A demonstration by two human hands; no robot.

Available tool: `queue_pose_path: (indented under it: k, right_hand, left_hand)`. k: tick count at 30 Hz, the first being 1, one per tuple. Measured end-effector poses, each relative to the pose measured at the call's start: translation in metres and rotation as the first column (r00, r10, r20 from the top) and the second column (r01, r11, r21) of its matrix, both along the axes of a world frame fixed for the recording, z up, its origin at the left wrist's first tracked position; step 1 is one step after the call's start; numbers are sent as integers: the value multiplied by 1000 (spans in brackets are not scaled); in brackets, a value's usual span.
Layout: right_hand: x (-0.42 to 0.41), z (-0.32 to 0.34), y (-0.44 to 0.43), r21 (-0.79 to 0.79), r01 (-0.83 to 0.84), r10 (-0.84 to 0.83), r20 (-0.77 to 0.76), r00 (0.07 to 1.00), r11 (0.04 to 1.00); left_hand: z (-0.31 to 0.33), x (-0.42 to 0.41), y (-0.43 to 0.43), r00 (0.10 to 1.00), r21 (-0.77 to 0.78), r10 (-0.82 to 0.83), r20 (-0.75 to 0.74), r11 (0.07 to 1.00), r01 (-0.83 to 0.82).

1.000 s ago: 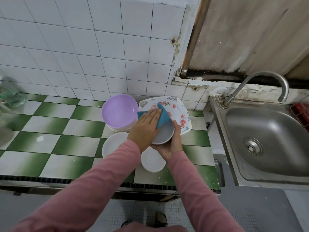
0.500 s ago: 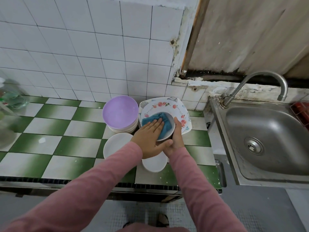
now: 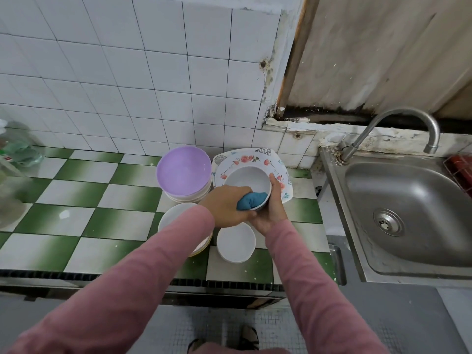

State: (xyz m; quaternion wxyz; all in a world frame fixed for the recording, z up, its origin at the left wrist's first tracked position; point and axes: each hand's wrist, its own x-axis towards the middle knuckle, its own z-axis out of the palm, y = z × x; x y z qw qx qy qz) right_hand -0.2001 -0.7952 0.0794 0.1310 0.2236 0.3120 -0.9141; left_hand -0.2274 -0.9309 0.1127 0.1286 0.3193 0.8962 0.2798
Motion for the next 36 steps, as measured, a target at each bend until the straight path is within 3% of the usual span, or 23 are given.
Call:
queue_pose_path:
  k: [2,4,6,8,10,14,18,21,23,25,26,28,30,33,36]
  right_hand:
    - [-1,1,2,-42,-38,37,-13,999,998]
    - [0,0,4,-102,-47,47,-7,999,994]
    - [2,-4,4,-141,-4,10,43,999,990]
    - [6,-8,1,-178,29,-17,70,997,984]
    - [8,-8,-1,-224,92,-76,78,994,970]
    - [12,-1,4,-226,204,-191,81,978,952]
    - [6,12,17,-222,293,-307,-30,951,930]
    - [2,25,20,-113,331,-339,-64,939,937]
    - [1,27,20,27,352,-349,-79,934,936]
    - [1,28,15,231,315,-296,-115,948,921]
    - [2,29,11,355,281,-249,-136,959,891]
    - [2,31,0,563,237,-159,-185,970,791]
    - [5,39,-10,676,213,-82,-220,972,706]
    - [12,45,-13,831,178,62,-246,967,527]
    - [22,47,-13,879,152,162,-248,955,452]
  left_hand:
    - [4,-1,0,999,71,38,30,997,-40]
    - [9,-2,1,974,261,119,193,950,-168]
    - [14,-1,0,832,477,128,540,768,-427]
    - [14,0,0,637,554,-37,770,533,-640]
    - [12,-1,0,548,564,-166,820,403,-721]
    - [9,-3,-7,511,545,-192,838,333,-769]
    - [-8,-9,-12,412,390,38,910,252,-885]
    - [-20,-10,-9,262,266,207,943,8,-964]
    - [-17,-7,-3,336,360,242,910,-62,-931]
    - [-5,4,7,473,498,310,825,-3,-867]
    - [-2,10,13,554,568,357,752,77,-820]
    - [0,20,26,729,668,381,568,305,-679]
    - [-4,24,36,841,675,363,401,503,-539]
    - [3,10,37,804,626,445,394,511,-589]
    - [8,-13,25,707,498,501,500,501,-707]
